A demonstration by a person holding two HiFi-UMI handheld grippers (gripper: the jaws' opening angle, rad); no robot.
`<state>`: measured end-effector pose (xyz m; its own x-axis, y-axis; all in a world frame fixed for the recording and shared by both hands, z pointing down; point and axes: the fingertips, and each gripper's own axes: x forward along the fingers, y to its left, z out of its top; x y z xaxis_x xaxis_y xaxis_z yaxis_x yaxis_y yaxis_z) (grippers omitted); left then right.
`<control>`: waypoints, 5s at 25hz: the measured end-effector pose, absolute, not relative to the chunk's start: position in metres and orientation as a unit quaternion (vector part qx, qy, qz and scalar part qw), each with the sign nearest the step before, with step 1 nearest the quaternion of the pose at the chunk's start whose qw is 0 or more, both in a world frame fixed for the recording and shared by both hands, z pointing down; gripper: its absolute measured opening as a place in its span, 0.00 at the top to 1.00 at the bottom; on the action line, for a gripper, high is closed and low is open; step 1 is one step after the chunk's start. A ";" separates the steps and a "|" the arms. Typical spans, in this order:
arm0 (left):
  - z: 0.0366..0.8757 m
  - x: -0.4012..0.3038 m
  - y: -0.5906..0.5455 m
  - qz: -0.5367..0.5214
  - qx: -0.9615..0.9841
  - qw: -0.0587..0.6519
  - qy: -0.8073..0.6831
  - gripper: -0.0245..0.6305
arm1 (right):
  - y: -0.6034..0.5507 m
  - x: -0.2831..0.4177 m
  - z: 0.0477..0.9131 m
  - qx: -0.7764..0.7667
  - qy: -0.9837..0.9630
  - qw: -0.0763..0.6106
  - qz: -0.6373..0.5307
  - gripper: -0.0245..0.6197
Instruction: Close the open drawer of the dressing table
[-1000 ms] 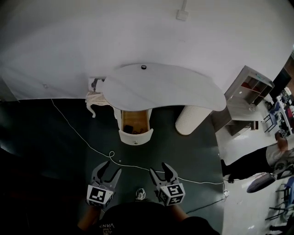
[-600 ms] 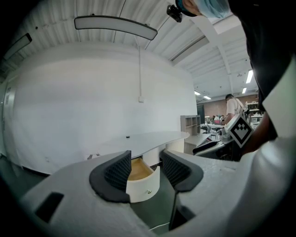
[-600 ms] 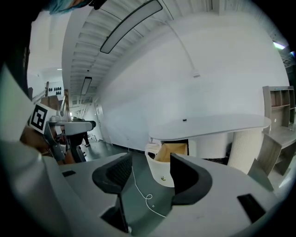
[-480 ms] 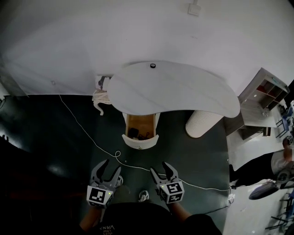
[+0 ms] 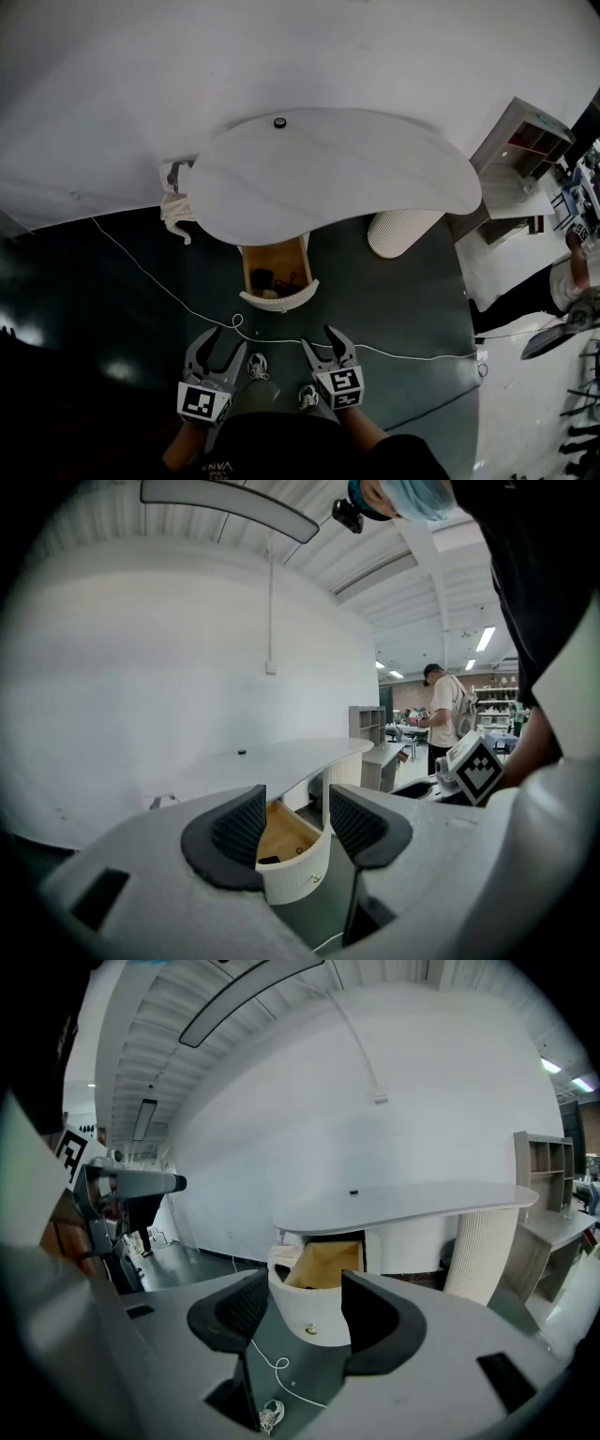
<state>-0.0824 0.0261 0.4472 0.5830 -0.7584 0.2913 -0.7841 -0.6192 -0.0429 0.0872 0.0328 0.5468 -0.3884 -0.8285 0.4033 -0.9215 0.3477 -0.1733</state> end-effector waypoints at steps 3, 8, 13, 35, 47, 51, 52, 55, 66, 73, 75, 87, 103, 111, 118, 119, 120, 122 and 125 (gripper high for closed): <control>0.455 -0.087 0.004 0.140 0.898 0.047 -0.413 0.65 | 0.020 0.080 0.561 0.554 -0.798 0.129 0.198 0.59; 0.473 -0.098 -0.025 0.156 0.912 0.051 -0.376 0.65 | -0.004 0.068 0.585 0.576 -0.781 0.141 0.197 0.59; 0.489 -0.101 -0.046 0.174 0.926 0.057 -0.331 0.65 | -0.028 0.064 0.616 0.597 -0.761 0.155 0.201 0.59; 0.540 -0.099 -0.070 0.212 0.944 0.057 -0.246 0.65 | -0.057 0.049 0.705 0.613 -0.723 0.202 0.247 0.58; 0.557 -0.082 -0.093 0.210 0.938 0.072 -0.268 0.65 | -0.073 0.059 0.715 0.580 -0.752 0.208 0.234 0.56; 0.561 -0.078 -0.101 0.210 0.937 0.074 -0.269 0.65 | -0.083 0.058 0.713 0.577 -0.755 0.201 0.239 0.56; 0.562 -0.078 -0.103 0.209 0.937 0.076 -0.270 0.65 | -0.088 0.058 0.714 0.577 -0.755 0.199 0.238 0.56; 0.565 -0.078 -0.106 0.210 0.935 0.078 -0.275 0.65 | -0.101 0.058 0.714 0.578 -0.758 0.191 0.233 0.56; 0.568 -0.077 -0.133 0.194 0.932 0.072 -0.298 0.65 | -0.161 0.054 0.711 0.578 -0.770 0.175 0.206 0.58; 0.572 -0.067 -0.139 0.186 0.934 0.074 -0.297 0.65 | -0.192 0.051 0.710 0.575 -0.777 0.166 0.195 0.59; 0.574 -0.065 -0.139 0.188 0.934 0.072 -0.295 0.65 | -0.198 0.051 0.710 0.575 -0.778 0.164 0.193 0.59; 0.586 -0.063 -0.142 0.200 0.930 0.082 -0.299 0.65 | -0.233 0.051 0.710 0.579 -0.786 0.143 0.164 0.58; 0.594 -0.067 -0.163 0.209 0.926 0.080 -0.304 0.65 | -0.293 0.048 0.710 0.577 -0.791 0.157 0.130 0.59; 0.601 -0.070 -0.175 0.205 0.922 0.093 -0.316 0.65 | -0.311 0.048 0.710 0.576 -0.793 0.156 0.123 0.58; 0.603 -0.073 -0.185 0.198 0.920 0.099 -0.324 0.65 | -0.314 0.047 0.710 0.577 -0.794 0.150 0.116 0.58; 0.603 -0.073 -0.185 0.199 0.919 0.100 -0.325 0.65 | -0.314 0.047 0.710 0.577 -0.794 0.150 0.117 0.58; 0.603 -0.074 -0.184 0.200 0.919 0.101 -0.325 0.65 | -0.315 0.046 0.710 0.576 -0.795 0.149 0.119 0.58; 0.603 -0.074 -0.184 0.201 0.919 0.099 -0.325 0.65 | -0.317 0.046 0.709 0.575 -0.795 0.148 0.122 0.58; 0.602 -0.074 -0.182 0.200 0.919 0.099 -0.326 0.65 | -0.319 0.045 0.710 0.573 -0.796 0.148 0.125 0.58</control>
<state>-0.0744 -0.1825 0.6024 0.7077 -0.5585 0.4327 -0.6379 -0.7684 0.0515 0.0455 -0.3187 0.7098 -0.2983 -0.8760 0.3790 -0.9499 0.3111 -0.0285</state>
